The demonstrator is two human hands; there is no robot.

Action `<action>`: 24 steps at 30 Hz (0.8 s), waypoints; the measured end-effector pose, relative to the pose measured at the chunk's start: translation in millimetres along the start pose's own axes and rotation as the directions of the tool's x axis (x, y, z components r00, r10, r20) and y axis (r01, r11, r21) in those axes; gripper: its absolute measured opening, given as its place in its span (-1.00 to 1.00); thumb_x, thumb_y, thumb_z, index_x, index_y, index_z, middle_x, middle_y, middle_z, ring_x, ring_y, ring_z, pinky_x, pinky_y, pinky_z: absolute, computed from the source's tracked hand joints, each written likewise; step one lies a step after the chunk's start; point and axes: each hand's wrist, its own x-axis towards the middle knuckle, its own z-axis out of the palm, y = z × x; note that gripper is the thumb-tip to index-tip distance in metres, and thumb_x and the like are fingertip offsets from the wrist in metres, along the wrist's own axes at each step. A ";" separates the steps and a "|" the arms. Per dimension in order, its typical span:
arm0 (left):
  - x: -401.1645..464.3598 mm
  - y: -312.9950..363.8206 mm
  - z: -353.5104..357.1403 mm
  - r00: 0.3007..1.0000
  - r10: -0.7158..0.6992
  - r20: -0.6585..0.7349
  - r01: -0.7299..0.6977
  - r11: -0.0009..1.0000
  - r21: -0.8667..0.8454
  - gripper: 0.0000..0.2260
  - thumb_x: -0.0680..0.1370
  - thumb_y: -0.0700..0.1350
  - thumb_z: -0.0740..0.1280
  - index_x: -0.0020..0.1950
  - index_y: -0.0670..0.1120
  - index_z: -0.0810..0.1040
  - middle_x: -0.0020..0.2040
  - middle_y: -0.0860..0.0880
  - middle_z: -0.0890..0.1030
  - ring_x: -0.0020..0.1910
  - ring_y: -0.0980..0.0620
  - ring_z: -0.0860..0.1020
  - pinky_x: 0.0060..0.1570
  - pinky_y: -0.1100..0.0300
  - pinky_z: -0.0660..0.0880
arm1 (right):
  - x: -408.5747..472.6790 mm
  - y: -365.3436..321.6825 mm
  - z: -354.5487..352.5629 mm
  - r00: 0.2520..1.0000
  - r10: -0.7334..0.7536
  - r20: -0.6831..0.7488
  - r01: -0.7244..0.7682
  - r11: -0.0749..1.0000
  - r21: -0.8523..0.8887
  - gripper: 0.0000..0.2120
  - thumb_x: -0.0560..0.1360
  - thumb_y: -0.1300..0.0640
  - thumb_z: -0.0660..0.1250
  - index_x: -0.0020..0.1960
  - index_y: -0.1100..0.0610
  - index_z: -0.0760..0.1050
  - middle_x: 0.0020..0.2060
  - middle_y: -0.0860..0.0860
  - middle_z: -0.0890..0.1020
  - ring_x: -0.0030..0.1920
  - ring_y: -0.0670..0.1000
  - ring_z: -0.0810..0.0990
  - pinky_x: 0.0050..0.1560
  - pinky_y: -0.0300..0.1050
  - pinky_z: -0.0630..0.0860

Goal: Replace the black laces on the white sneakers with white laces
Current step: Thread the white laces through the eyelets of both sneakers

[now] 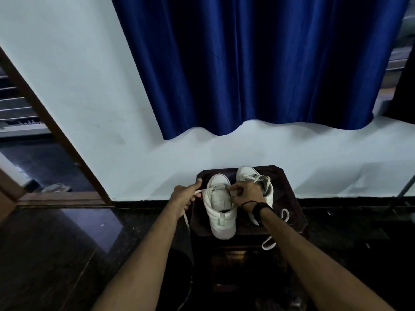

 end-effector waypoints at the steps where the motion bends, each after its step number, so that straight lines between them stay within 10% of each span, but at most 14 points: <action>1: -2.2 5.6 -4.1 1.000 -0.020 0.007 0.020 1.000 -0.017 -0.57 0.47 0.22 0.41 -0.26 -0.16 0.60 -0.44 -0.02 0.46 -0.60 0.13 0.25 -0.59 0.33 0.16 | -2.4 -2.9 0.7 1.000 0.017 0.000 -0.017 1.000 0.007 -0.76 0.29 0.14 0.49 -0.04 0.00 0.68 -0.23 -0.06 0.66 -0.21 -0.08 0.59 -0.11 -0.22 0.53; 5: -22.1 40.4 -7.1 0.975 -0.047 0.216 0.105 0.959 -0.264 -0.69 0.59 0.04 0.34 -0.21 -0.18 0.57 -0.39 -0.05 0.52 -0.54 0.12 0.39 -0.59 0.34 0.34 | -16.4 -24.3 16.9 0.946 -0.199 -0.254 0.188 0.980 -0.069 -0.73 0.33 -0.23 0.36 -0.11 -0.10 0.66 -0.15 -0.06 0.59 -0.08 -0.08 0.46 0.11 -0.13 0.36; 8: -43.3 64.3 -3.0 0.938 -0.007 0.346 0.174 0.874 -0.454 -0.74 0.63 -0.07 0.28 -0.10 -0.23 0.58 -0.27 -0.11 0.56 -0.42 0.07 0.48 -0.49 0.30 0.50 | -28.4 -46.7 40.6 0.929 -0.360 -0.087 0.368 0.925 0.093 -0.61 0.45 -0.30 0.27 -0.20 -0.01 0.65 -0.26 -0.06 0.65 -0.17 -0.04 0.58 0.03 0.04 0.48; 12: -48.7 68.8 -8.5 0.955 0.031 0.295 0.151 0.804 -0.575 -0.82 0.64 -0.23 0.21 -0.06 -0.28 0.56 -0.22 -0.14 0.54 -0.29 0.04 0.53 -0.43 0.29 0.56 | -44.8 -60.2 47.1 0.931 -0.304 0.204 0.130 0.795 0.593 -0.74 0.63 0.14 0.20 -0.14 0.22 0.57 -0.35 0.00 0.65 -0.27 -0.06 0.62 -0.09 -0.20 0.54; 16: -30.5 46.5 -28.9 0.988 -0.033 0.149 0.123 0.751 -0.649 -0.84 0.61 -0.34 0.19 -0.12 -0.28 0.51 -0.28 -0.14 0.51 -0.35 0.04 0.50 -0.50 0.30 0.53 | -46.2 -46.2 18.1 0.957 -0.207 0.204 0.033 0.774 0.632 -0.72 0.66 0.19 0.10 -0.16 0.18 0.49 -0.58 -0.10 0.42 -0.55 -0.13 0.35 -0.46 -0.29 0.31; 21: -12.8 13.4 -39.0 0.992 -0.127 0.008 0.108 0.802 -0.588 -0.85 0.58 -0.32 0.19 -0.12 -0.24 0.53 -0.48 -0.10 0.56 -0.42 0.03 0.54 -0.38 0.18 0.55 | -47.9 -29.3 -11.4 0.958 -0.175 0.229 0.025 0.841 0.540 -0.76 0.63 0.24 0.17 -0.18 0.18 0.51 -0.59 -0.16 0.44 -0.56 -0.22 0.33 -0.49 -0.43 0.24; 24: -12.3 0.6 -33.2 0.967 -0.059 -0.246 0.036 0.995 -0.096 -0.75 0.53 -0.18 0.28 0.17 -0.24 0.49 0.07 -0.23 0.60 0.01 -0.14 0.57 0.02 0.02 0.55 | -44.2 -18.8 -18.7 0.956 -0.205 0.210 0.080 0.870 0.487 -0.78 0.60 0.23 0.24 -0.18 0.16 0.58 -0.40 -0.12 0.61 -0.38 -0.21 0.46 -0.29 -0.34 0.38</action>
